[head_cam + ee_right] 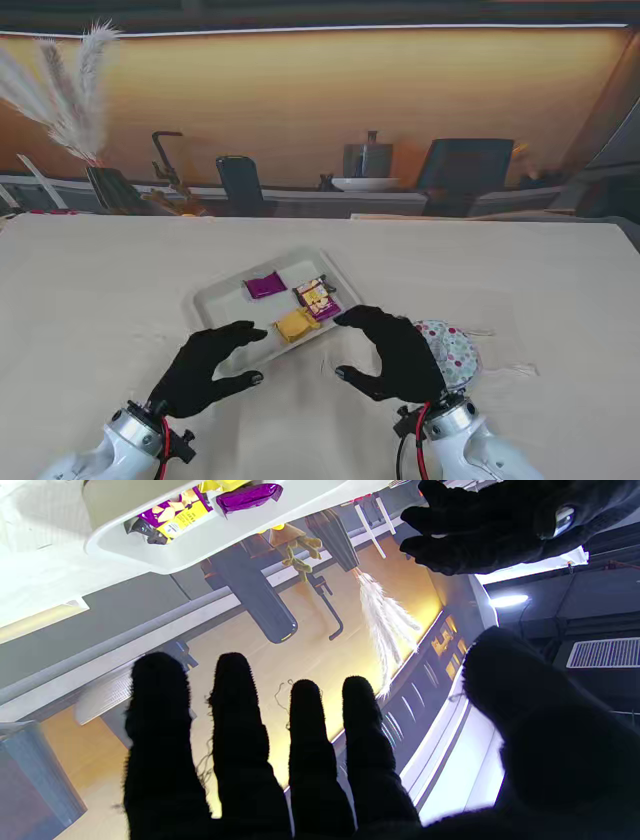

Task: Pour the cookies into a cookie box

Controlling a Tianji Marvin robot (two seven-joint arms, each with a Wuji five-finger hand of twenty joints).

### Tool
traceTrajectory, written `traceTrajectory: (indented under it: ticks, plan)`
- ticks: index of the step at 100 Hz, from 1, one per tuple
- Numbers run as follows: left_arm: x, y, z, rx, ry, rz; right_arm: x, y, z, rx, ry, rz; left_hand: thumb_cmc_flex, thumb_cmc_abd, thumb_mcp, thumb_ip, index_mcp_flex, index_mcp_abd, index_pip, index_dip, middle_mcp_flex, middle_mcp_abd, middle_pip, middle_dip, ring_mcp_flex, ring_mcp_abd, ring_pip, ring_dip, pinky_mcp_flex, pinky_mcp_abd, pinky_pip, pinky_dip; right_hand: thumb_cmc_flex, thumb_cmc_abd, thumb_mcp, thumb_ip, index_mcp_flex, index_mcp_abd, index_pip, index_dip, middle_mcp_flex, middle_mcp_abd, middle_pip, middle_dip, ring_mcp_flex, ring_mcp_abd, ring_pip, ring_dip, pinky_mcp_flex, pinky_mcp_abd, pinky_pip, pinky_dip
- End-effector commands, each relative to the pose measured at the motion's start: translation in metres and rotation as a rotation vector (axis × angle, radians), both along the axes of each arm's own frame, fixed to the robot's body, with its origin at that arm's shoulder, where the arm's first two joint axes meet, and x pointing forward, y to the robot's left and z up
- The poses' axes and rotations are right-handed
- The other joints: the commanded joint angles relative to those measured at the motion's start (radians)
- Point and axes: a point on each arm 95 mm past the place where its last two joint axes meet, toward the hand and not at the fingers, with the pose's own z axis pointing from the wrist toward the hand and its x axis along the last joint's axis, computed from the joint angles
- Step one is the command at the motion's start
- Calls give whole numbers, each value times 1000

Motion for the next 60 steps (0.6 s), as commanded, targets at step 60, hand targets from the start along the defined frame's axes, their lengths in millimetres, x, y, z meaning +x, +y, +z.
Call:
traceTrajectory:
  ticks: [60]
  plan:
    - [-5,1,2,1,7,-11,-10,-32,13,-133,1,-26,-23,13,-12,10,-12,1,-17,-9,-7,-17,1,2,-11,-16,-1,-10,4,-3,2,22,-49,35,-24,9,-36,4,-7,-18,-52,-1,17,4,-36,-31,0,2,-18,-2,-15,15]
